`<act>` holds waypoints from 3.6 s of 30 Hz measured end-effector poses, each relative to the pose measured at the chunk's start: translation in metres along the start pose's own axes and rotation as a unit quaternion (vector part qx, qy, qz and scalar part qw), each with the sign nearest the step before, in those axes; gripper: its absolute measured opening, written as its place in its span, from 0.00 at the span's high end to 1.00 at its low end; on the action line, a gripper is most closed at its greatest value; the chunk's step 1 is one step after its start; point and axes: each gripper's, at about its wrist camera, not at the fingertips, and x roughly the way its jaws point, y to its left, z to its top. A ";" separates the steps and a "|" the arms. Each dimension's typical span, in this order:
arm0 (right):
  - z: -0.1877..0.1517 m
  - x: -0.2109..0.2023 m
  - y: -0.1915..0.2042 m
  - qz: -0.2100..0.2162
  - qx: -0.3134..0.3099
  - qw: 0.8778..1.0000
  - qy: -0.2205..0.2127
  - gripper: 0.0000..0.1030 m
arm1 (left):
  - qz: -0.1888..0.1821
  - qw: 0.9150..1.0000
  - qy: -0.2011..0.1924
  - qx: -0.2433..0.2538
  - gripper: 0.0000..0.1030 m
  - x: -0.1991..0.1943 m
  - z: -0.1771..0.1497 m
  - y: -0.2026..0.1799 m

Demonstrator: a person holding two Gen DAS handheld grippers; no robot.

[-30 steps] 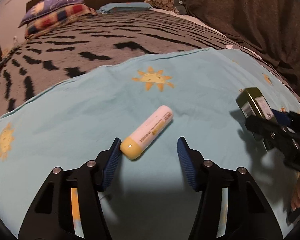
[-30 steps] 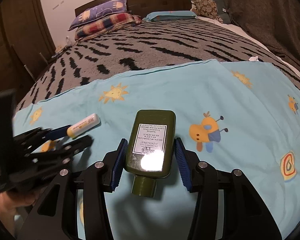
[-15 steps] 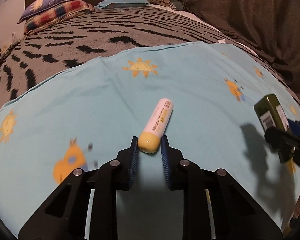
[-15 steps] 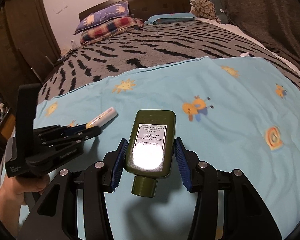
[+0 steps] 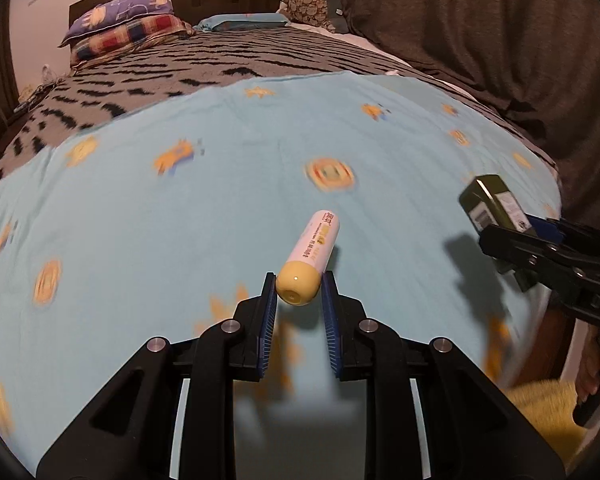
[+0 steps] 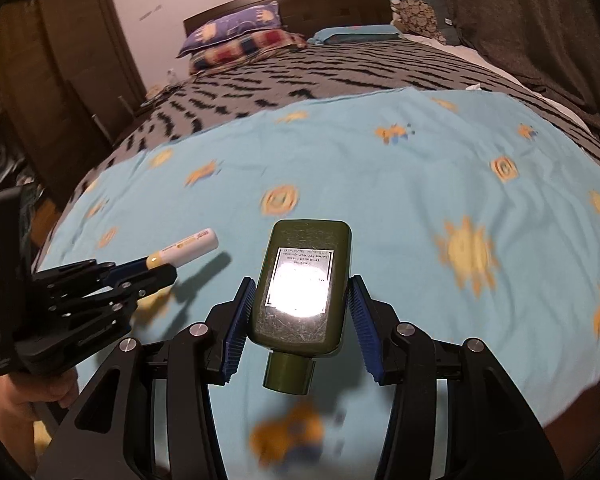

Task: Collect trash

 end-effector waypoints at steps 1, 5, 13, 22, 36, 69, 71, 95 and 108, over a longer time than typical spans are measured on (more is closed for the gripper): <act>-0.008 -0.005 0.002 0.001 -0.001 1.000 0.000 0.53 | 0.000 1.000 -0.001 0.000 0.80 -0.007 -0.008 -0.002; -0.048 -0.030 0.011 0.002 -0.008 1.000 0.002 0.53 | -0.003 1.000 -0.011 -0.004 0.80 -0.045 -0.057 -0.016; -0.126 -0.064 0.021 0.017 0.003 1.000 0.014 0.53 | -0.013 1.000 -0.025 0.004 0.80 -0.093 -0.133 -0.049; -0.186 -0.063 0.021 0.001 0.004 0.999 0.049 0.53 | -0.028 0.999 0.027 0.005 0.80 -0.084 -0.204 -0.068; -0.258 0.015 -0.006 -0.009 0.061 0.987 0.151 0.53 | -0.033 0.989 0.145 -0.009 0.80 0.012 -0.261 -0.073; -0.220 -0.021 -0.018 -0.057 0.074 0.994 0.057 0.03 | 0.004 0.994 0.098 -0.049 0.07 -0.016 -0.244 -0.055; -0.213 -0.043 -0.013 -0.065 0.066 0.995 0.032 0.03 | 0.012 0.996 0.066 -0.051 0.08 -0.044 -0.233 -0.056; -0.169 -0.201 0.044 -0.135 0.008 0.980 -0.149 0.03 | 0.085 0.984 -0.151 -0.039 0.08 -0.210 -0.170 -0.081; -0.168 -0.210 0.047 -0.139 0.009 0.976 -0.167 0.03 | 0.088 0.981 -0.167 -0.039 0.08 -0.216 -0.170 -0.081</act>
